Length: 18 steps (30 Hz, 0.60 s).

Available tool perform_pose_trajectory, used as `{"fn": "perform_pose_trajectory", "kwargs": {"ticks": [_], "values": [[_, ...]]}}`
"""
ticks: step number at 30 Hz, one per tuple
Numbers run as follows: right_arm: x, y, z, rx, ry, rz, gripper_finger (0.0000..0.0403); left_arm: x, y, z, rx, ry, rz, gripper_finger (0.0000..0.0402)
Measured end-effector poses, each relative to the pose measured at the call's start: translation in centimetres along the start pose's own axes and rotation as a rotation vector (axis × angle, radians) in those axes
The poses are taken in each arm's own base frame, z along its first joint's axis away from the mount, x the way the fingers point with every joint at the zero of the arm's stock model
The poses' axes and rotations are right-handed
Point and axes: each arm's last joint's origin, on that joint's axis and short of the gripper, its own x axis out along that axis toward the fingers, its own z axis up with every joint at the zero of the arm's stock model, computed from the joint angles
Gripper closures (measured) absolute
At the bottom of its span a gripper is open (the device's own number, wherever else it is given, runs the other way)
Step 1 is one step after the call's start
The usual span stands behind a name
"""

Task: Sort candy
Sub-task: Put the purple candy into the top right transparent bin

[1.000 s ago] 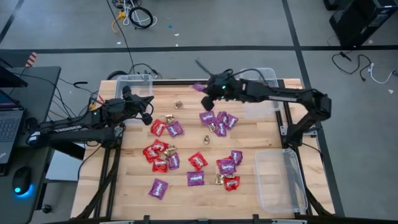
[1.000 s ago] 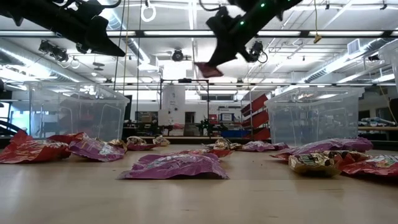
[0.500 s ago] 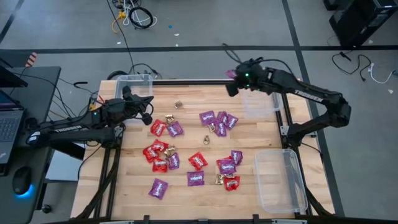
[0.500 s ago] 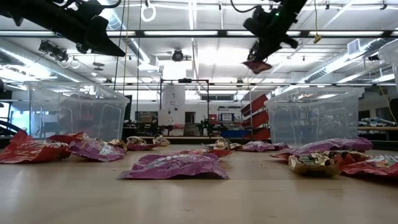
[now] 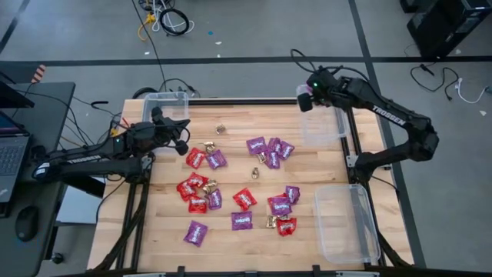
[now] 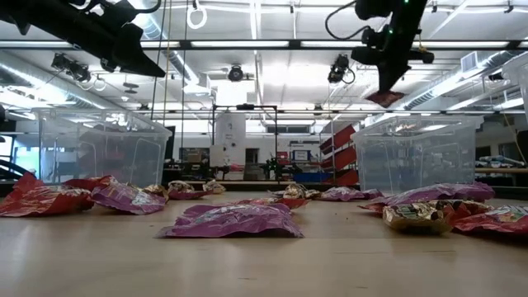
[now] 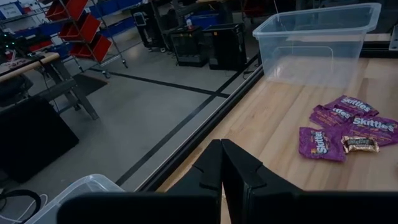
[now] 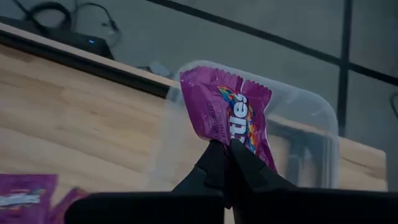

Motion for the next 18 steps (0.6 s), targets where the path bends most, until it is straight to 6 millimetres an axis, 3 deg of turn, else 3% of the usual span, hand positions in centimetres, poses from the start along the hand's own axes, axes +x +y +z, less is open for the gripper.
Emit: {"fn": "perform_pose_trajectory", "kwargs": {"ticks": [8, 18], "values": [[1.0, -0.3, -0.1, 0.010, 0.025, -0.027, 0.0402, 0.0, 0.0, -0.2, 0.008, 0.016, -0.002, 0.0393], [4.9, -0.1, -3.0, 0.022, 0.123, -0.016, 0.0402, 0.0, 0.0, -0.2, 0.012, 0.023, -0.003, 0.0393]]}}
